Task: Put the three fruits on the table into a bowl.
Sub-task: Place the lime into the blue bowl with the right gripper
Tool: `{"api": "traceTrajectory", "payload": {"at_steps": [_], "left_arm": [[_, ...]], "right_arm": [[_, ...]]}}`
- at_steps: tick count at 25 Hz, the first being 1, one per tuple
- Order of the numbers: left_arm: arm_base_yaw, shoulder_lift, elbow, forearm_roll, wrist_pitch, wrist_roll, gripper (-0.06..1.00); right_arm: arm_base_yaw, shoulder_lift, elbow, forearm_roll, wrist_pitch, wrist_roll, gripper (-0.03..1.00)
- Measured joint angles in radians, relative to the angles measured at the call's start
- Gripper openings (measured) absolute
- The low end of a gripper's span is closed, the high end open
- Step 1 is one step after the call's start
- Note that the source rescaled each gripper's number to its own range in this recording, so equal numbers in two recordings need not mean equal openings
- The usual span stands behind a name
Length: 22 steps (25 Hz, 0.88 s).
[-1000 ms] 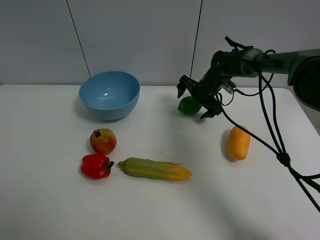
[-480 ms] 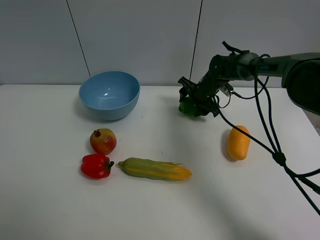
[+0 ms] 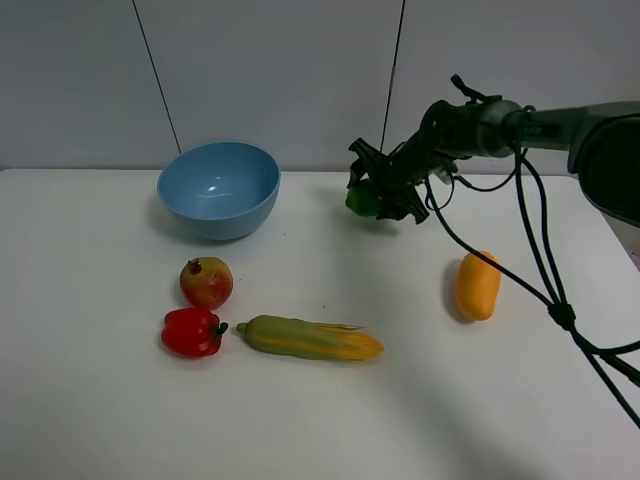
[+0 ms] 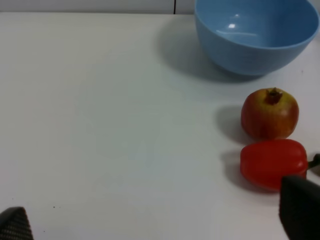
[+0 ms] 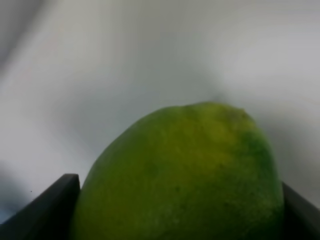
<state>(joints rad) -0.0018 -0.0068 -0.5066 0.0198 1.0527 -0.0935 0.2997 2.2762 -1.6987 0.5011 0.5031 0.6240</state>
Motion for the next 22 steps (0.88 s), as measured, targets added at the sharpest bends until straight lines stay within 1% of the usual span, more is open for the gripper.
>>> {"api": "traceTrajectory", "payload": {"at_steps": [2, 4, 6, 7, 9, 11, 13, 18, 22], "left_arm": [[0.0, 0.0, 0.0, 0.0, 0.0, 0.0, 1.0], [0.0, 0.0, 0.0, 0.0, 0.0, 0.0, 1.0], [0.0, 0.0, 0.0, 0.0, 0.0, 0.0, 1.0], [0.0, 0.0, 0.0, 0.0, 0.0, 0.0, 1.0], [0.0, 0.0, 0.0, 0.0, 0.0, 0.0, 1.0], [0.0, 0.0, 0.0, 0.0, 0.0, 0.0, 1.0], [0.0, 0.0, 0.0, 0.0, 0.0, 0.001, 1.0], [0.0, 0.0, 0.0, 0.0, -0.001, 0.0, 1.0], [0.0, 0.0, 0.0, 0.0, -0.001, 0.0, 1.0]], "right_arm": [[0.003, -0.017, -0.068, 0.074, 0.009, -0.137, 0.19], [0.02, -0.035, -0.147, 0.104, 0.023, -0.27, 0.19], [0.053, -0.04, -0.24, 0.094, 0.038, -0.403, 0.19], [0.07, -0.04, -0.289, 0.072, 0.041, -0.461, 0.19], [0.119, -0.04, -0.366, 0.03, 0.046, -0.551, 0.19], [0.163, -0.04, -0.404, 0.003, 0.038, -0.624, 0.19], [0.207, -0.04, -0.415, -0.009, 0.015, -0.66, 0.19], [0.293, 0.002, -0.416, -0.036, 0.004, -0.71, 0.19], [0.342, 0.071, -0.416, -0.107, 0.007, -0.712, 0.19]]}}
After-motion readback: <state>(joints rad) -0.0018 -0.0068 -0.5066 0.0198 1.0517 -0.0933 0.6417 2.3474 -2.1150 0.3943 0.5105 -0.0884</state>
